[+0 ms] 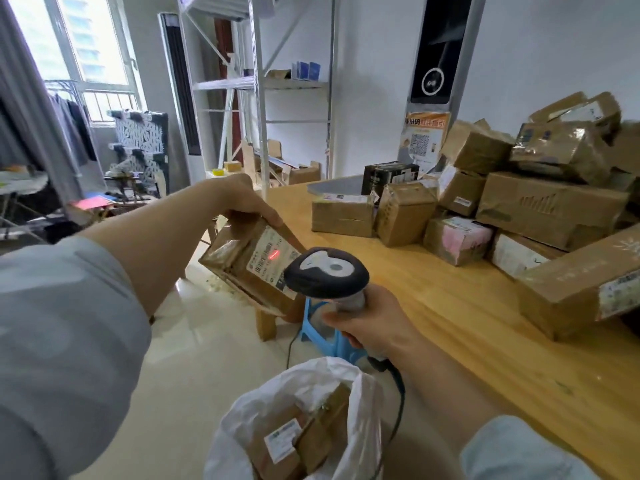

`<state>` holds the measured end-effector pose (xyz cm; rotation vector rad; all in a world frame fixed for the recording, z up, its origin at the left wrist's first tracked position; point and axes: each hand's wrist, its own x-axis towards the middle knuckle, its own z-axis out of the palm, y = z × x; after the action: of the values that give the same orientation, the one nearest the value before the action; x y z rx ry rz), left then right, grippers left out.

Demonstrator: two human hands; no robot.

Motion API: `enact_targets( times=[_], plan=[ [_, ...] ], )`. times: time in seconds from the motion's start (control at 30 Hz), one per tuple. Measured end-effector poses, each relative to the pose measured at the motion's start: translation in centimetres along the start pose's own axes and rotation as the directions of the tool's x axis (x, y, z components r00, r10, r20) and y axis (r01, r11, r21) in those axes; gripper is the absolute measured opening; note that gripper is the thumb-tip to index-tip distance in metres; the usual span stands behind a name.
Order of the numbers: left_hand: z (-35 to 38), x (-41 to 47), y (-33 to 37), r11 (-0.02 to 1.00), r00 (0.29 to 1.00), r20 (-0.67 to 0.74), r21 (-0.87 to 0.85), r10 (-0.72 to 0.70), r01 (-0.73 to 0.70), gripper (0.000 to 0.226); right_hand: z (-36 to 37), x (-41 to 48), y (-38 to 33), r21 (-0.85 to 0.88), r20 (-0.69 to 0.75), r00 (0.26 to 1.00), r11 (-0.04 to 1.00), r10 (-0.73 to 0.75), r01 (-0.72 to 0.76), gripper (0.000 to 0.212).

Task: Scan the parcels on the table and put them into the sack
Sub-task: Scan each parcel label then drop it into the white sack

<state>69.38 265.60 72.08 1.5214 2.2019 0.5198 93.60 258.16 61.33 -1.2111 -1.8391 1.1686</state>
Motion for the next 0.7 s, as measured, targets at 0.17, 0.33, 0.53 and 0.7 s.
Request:
enact_targets(
  times=[0.17, 0.33, 0.53, 0.7],
  plan=[
    [0.8, 0.7, -1.6, 1.0, 0.999, 0.025, 0.024, -0.019, 0.018, 0.08, 0.9, 0.0, 0.3, -0.157, 0.062, 0.988, 0.976, -0.143, 0.151, 0.037],
    [1.2, 1.2, -2.7, 0.999, 0.998, 0.042, 0.015, -0.047, 0.046, 0.076, 1.4, 0.7, 0.6, -0.262, 0.092, 0.968, 0.932, -0.235, 0.251, 0.039],
    [1.6, 1.9, -3.8, 0.998, 0.996, 0.061, -0.006, -0.064, 0.064, 0.071, 2.1, 1.2, 0.9, -0.294, 0.094, 0.963, 0.917, -0.252, 0.269, 0.038],
    [2.0, 2.4, -4.6, 0.998, 0.995, 0.075, -0.012, -0.067, 0.068, 0.067, 2.7, 1.8, 1.7, -0.356, 0.103, 0.957, 0.888, -0.273, 0.291, 0.034]
  ],
)
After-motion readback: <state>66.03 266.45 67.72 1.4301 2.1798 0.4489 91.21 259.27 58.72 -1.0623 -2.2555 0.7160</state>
